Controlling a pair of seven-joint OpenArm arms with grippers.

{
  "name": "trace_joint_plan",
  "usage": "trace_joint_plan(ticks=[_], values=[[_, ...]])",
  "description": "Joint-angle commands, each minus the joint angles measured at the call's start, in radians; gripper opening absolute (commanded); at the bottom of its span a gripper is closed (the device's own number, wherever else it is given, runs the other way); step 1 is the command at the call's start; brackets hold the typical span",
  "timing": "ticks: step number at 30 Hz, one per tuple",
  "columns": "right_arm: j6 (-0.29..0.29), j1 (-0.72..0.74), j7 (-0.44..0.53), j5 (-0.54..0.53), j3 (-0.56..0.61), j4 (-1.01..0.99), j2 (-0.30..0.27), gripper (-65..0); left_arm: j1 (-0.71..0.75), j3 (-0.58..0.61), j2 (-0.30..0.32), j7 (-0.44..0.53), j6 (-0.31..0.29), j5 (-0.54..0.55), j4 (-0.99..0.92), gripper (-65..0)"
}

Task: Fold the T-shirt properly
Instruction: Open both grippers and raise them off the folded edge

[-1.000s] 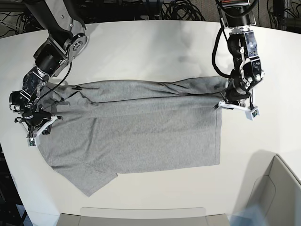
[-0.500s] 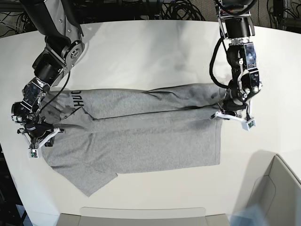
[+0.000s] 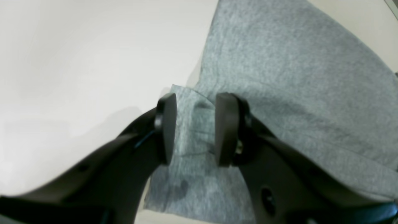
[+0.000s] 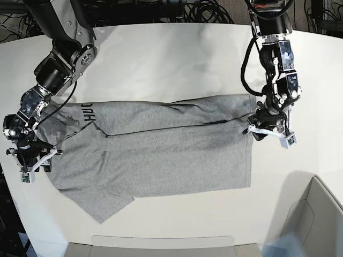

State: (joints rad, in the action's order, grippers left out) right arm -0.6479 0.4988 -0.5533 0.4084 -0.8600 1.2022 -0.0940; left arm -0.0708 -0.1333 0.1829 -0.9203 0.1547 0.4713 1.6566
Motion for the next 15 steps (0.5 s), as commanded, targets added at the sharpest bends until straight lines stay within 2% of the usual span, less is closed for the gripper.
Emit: trace_joint_plan(ticks=[1,2,5,7,15], values=[[-0.029,0.024,-0.04,-0.016,-0.023,0.061,-0.006,-42.3,-0.01,-0.004,0.008,-0.001,-0.005,-0.001,0.038,-43.5],[-0.05,0.019,-0.092,-0.032,-0.041,0.103,-0.005,-42.4,-0.008,-0.004,0.008,-0.013,-0.005,-0.001,0.052,-43.5],[-0.05,-0.007,-0.262,-0.064,-0.081,0.206,-0.011,-42.4,0.018,-0.007,0.007,-0.047,-0.002,-0.001,0.092,-43.5],[-0.05,-0.044,-0.331,-0.065,-0.103,0.255,-0.013,-42.4,0.044,-0.009,0.007,-0.049,-0.004,-0.001,0.123,-43.5],[-0.05,-0.176,-0.342,-0.11,-0.169,0.287,-0.013,-42.3,0.139,-0.007,0.005,-0.046,0.0,0.001,0.21,-43.5]])
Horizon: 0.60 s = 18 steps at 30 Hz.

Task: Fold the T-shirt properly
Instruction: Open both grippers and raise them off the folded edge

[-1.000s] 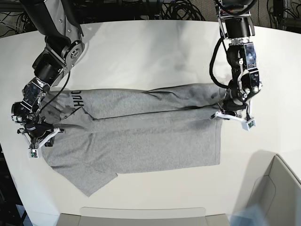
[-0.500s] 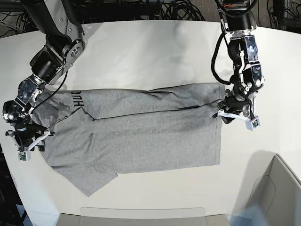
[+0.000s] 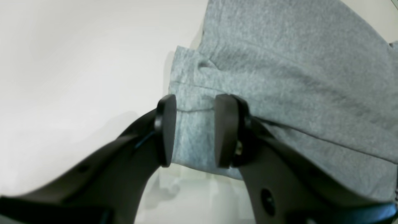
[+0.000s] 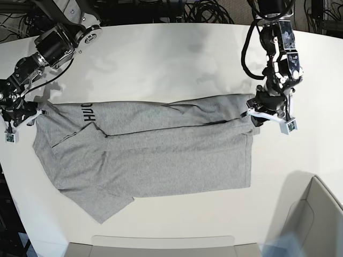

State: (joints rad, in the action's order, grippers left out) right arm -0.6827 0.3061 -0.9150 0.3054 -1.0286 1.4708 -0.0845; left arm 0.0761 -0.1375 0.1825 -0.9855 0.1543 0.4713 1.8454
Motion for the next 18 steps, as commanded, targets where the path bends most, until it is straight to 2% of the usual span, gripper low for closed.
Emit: trace_joint_plan(ticks=[1,5,9,14,18], values=[[-0.015,0.003,0.021,-0.019,-0.002,0.017,-0.022,-42.3,-0.003,-0.006,0.005,0.021,0.0,0.001,0.026,-43.5],[-0.015,-0.032,0.023,-0.068,0.006,-0.035,-0.037,-42.3,0.015,-0.006,0.005,0.021,-0.003,0.001,0.032,-43.5],[-0.015,-0.023,0.029,-0.091,0.004,-0.213,-0.103,-42.4,0.031,-0.003,0.005,0.02,-0.003,0.001,0.032,-43.5],[-0.015,-0.014,0.153,-0.102,0.003,-0.373,-0.137,-42.4,0.035,-0.007,0.005,0.021,-0.003,0.001,0.032,-43.5],[-0.015,-0.015,0.175,-0.102,0.004,-0.45,-0.149,-42.4,0.046,-0.007,0.005,0.021,-0.002,0.001,0.032,-43.5]])
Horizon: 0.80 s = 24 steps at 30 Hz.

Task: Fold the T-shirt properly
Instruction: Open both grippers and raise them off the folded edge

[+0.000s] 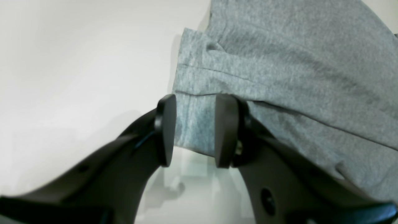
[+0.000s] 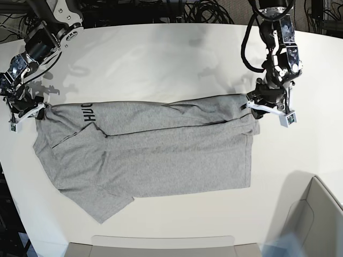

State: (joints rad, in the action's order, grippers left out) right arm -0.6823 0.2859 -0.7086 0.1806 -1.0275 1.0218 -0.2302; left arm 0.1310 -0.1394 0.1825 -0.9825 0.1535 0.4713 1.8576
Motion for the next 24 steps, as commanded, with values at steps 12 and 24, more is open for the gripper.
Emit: trace_joint_plan(ticks=[12,24], values=[[-0.016,-0.023,-0.035,0.023,0.003,-0.025,-0.005,-42.4,-0.011,-0.059,0.004,0.035,-0.082,0.205,0.006,-35.5],[-0.016,-0.026,-0.036,0.023,0.003,-0.031,-0.028,-42.4,-0.015,-0.113,0.015,0.047,-0.162,0.254,-0.27,-35.4]])
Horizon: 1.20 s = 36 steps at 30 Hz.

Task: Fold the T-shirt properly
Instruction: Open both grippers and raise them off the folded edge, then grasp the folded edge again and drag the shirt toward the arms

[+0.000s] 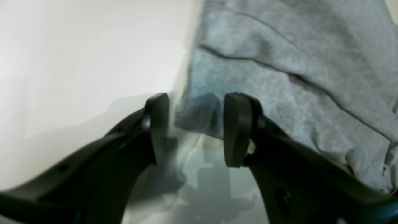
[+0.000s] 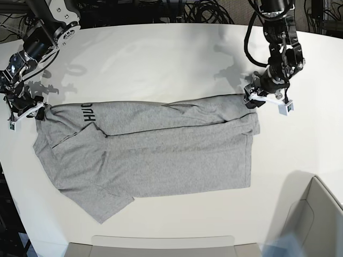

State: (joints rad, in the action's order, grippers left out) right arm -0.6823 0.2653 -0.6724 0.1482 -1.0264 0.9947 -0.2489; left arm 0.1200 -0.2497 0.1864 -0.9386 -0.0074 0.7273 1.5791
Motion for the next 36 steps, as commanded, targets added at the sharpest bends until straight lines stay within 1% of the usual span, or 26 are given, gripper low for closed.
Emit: trace_joint_plan(ticks=[1,4,7,8,9,11,13,15,18,20,23,26,29,32,33,36], values=[[-0.016,-0.005,-0.073,0.055,0.002,-0.004,-0.01,-42.4,-0.004,-0.003,0.011,0.003,-0.004,-0.002,-0.004,-35.4],[-0.016,-0.005,-0.073,0.055,0.004,-0.006,-0.01,-42.4,-0.024,0.006,0.011,0.003,-0.01,-0.001,-0.033,-35.4],[-0.016,-0.016,-0.073,0.057,0.018,-0.006,-0.007,-42.5,-0.038,0.006,0.006,-0.001,-0.067,-0.001,-0.065,-35.9],[-0.016,-0.018,-0.073,0.057,0.042,-0.006,-0.005,-42.8,-0.039,0.006,0.005,-0.001,-0.081,-0.001,-0.078,-37.4],[-0.016,-0.019,-0.073,0.057,0.071,-0.004,-0.005,-43.9,-0.039,0.006,0.005,-0.001,-0.095,-0.001,-0.09,-40.1],[-0.016,-0.039,-0.073,0.047,0.113,-0.001,0.001,-49.2,-0.039,0.006,0.006,-0.006,-0.104,-0.001,-0.107,-47.6],[-0.016,-0.042,-0.073,0.052,0.119,0.003,0.015,-57.2,-0.039,0.006,0.006,-0.007,-0.104,-0.002,-0.113,-57.8],[-0.016,-0.042,-0.074,0.054,0.117,0.003,0.016,-64.5,-0.039,0.006,0.009,-0.01,-0.104,-0.002,-0.113,-65.0],[-0.016,-0.045,-0.117,0.052,0.117,0.005,0.006,-65.0,-0.032,0.002,0.011,-0.01,-0.104,0.002,-0.108,-65.0],[-0.016,-0.045,-0.149,0.046,0.116,0.016,-0.019,-65.0,-0.03,-0.003,0.015,-0.01,-0.104,0.002,-0.107,-65.0],[-0.016,-0.047,-0.186,0.049,0.067,0.062,-0.033,-65.0,0.0,-0.003,0.065,-0.01,-0.104,0.004,-0.107,-65.0],[-0.016,-0.079,-0.206,0.049,0.065,0.114,-0.034,-65.0,0.023,-0.004,0.078,-0.01,-0.105,0.002,-0.075,-65.0],[-0.016,-0.114,-0.208,0.054,0.065,0.161,-0.023,-65.0,0.071,-0.006,0.103,-0.01,-0.105,0.002,-0.013,-65.0],[-0.016,-0.159,-0.208,0.054,0.057,0.189,0.01,-65.0,0.1,-0.006,0.112,-0.01,-0.105,0.002,0.019,-65.0],[-0.016,-0.179,-0.208,0.054,0.057,0.209,0.023,-65.0,0.112,-0.006,0.13,-0.01,-0.105,0.002,0.019,-65.0],[-0.016,-0.242,-0.208,0.054,0.057,0.267,0.07,-65.0,0.149,-0.006,0.15,-0.009,-0.105,0.002,0.017,-65.0]])
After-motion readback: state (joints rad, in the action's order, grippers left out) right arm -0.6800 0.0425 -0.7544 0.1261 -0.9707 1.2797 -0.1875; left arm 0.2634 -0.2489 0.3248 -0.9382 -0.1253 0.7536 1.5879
